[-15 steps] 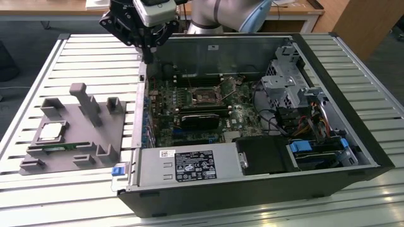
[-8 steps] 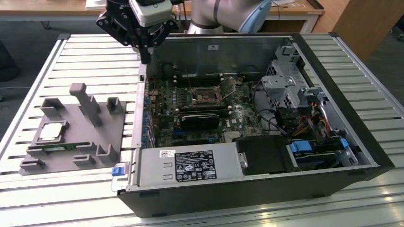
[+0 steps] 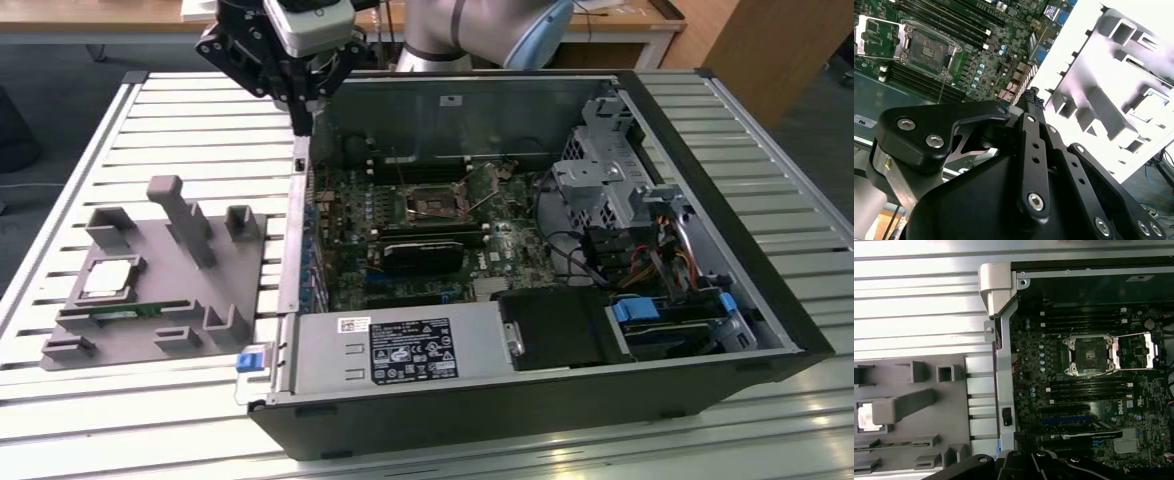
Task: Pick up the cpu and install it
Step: 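Reach for the cpu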
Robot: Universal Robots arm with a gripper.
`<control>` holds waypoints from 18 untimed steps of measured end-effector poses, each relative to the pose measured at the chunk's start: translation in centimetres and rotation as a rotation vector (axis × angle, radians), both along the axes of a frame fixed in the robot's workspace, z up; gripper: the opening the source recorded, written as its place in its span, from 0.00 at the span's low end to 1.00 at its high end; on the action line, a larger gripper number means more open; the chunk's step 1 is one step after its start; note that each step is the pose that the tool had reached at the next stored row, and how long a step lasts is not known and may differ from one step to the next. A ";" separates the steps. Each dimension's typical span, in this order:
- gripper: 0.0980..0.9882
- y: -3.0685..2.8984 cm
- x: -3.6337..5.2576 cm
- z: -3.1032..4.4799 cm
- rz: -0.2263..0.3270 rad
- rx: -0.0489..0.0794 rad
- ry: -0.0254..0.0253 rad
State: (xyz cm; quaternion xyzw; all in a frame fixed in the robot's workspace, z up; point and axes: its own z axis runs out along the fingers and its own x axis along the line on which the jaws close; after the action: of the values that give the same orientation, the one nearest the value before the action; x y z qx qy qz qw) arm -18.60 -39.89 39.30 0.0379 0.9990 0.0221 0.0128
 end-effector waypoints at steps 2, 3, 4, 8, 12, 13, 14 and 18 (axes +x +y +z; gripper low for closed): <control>0.01 0.00 -0.12 0.00 0.000 0.000 0.0000; 0.01 0.00 -0.19 0.00 0.000 0.000 0.0000; 0.01 0.00 -0.25 0.00 0.000 0.000 0.0000; 0.01 0.00 -0.50 0.00 0.000 0.000 0.0000; 0.01 0.00 -0.75 0.00 0.000 0.000 0.0000; 0.01 0.00 -0.82 -0.01 0.000 0.000 0.0000; 0.01 0.00 -0.88 -0.01 0.000 0.000 0.0000; 0.01 0.00 -1.14 -0.01 0.000 0.000 0.0000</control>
State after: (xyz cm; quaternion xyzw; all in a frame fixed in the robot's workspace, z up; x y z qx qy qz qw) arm -19.73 -39.89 39.29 0.0379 0.9990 0.0222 0.0128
